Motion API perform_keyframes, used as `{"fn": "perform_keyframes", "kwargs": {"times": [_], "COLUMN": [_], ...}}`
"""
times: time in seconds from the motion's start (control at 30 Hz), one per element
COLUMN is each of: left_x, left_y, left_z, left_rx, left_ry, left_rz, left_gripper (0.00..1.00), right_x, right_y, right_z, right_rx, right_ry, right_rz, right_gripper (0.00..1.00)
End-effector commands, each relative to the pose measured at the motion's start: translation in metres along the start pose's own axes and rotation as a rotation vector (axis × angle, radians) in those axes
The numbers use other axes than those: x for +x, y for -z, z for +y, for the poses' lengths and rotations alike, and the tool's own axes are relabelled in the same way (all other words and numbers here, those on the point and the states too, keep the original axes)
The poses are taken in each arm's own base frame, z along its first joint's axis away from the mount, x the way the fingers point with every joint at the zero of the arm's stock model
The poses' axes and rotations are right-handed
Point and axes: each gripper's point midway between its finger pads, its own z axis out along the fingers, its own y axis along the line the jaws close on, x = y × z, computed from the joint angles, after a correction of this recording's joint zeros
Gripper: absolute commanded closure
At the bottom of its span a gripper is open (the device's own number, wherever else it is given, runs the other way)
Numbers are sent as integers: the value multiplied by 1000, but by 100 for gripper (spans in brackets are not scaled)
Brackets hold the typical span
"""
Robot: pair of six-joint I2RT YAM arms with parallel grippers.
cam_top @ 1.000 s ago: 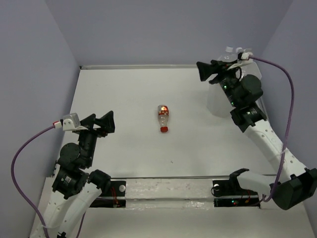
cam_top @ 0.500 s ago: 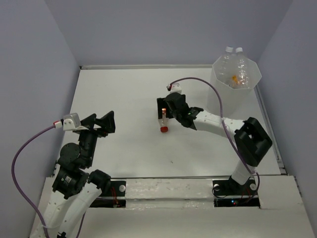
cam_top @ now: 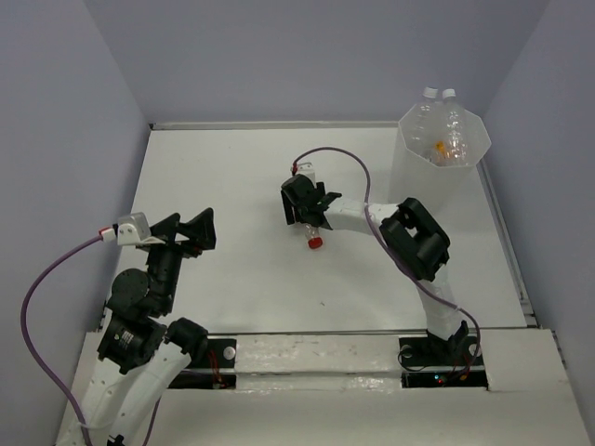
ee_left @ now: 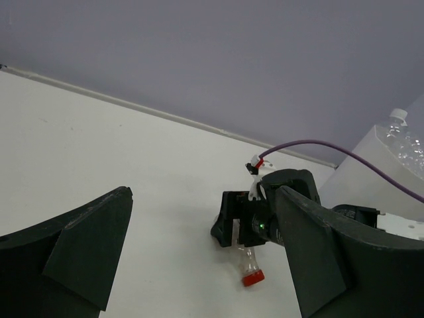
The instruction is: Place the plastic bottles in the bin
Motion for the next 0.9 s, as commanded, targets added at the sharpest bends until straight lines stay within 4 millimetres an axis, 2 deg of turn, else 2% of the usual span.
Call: {"fn": "perform_keyframes", "kwargs": {"times": [0.0,0.03,0.07,0.17,0.2,0.23,0.3,0.33,0.4,0.43,0.47,0.53,0.57,0.63,0.67,0.73,0.77,0.87], "left_x": [-13,-13,-13,-13,-13,-12,-12,-12,-12,-12,-13,-14,-14,-16,-17,-17,-17,-17], "left_y": [1,1,1,1,1,1,1,1,1,1,1,2,2,3,4,4,5,5], "left_z": [-6,-5,-6,-6,-5,-5,-5,-5,-5,-6,-6,-6,-6,-6,-6,-6,-5,-5], "left_rx": [26,24,25,24,22,23,20,20,21,24,24,27,28,31,29,30,28,27], "left_ry": [7,6,7,8,6,7,5,5,3,5,6,4,6,6,7,7,6,5], "left_rz": [-47,-46,-47,-46,-45,-43,-44,-44,-43,-43,-45,-48,-47,-54,-58,-60,-60,-62], "left_gripper": [1,1,1,1,1,1,1,1,1,1,1,1,1,1,1,1,1,1], "right_x": [-28,-31,-40,-60,-82,-93,-120,-150,-182,-209,-229,-261,-282,-304,-313,-324,-326,-327], "right_y": [11,14,23,44,64,76,105,139,177,211,231,264,284,302,307,316,315,307], "right_z": [-11,-10,-10,-7,-8,-7,-10,-20,-36,-55,-70,-100,-136,-175,-212,-246,-274,-307], "right_rx": [50,44,35,6,-17,-40,-70,-76,-58,-39,-14,21,70,126,184,241,295,358], "right_ry": [-4,-9,-20,-22,-39,-37,-51,-54,-48,-37,-51,-46,-75,-121,-149,-192,-205,-216], "right_rz": [-57,-63,-82,-134,-183,-207,-278,-367,-471,-561,-620,-740,-801,-881,-907,-961,-970,-979], "right_gripper": [27,34,48,63,64,69,71,71,71,72,72,73,73,73,73,73,73,73]}}
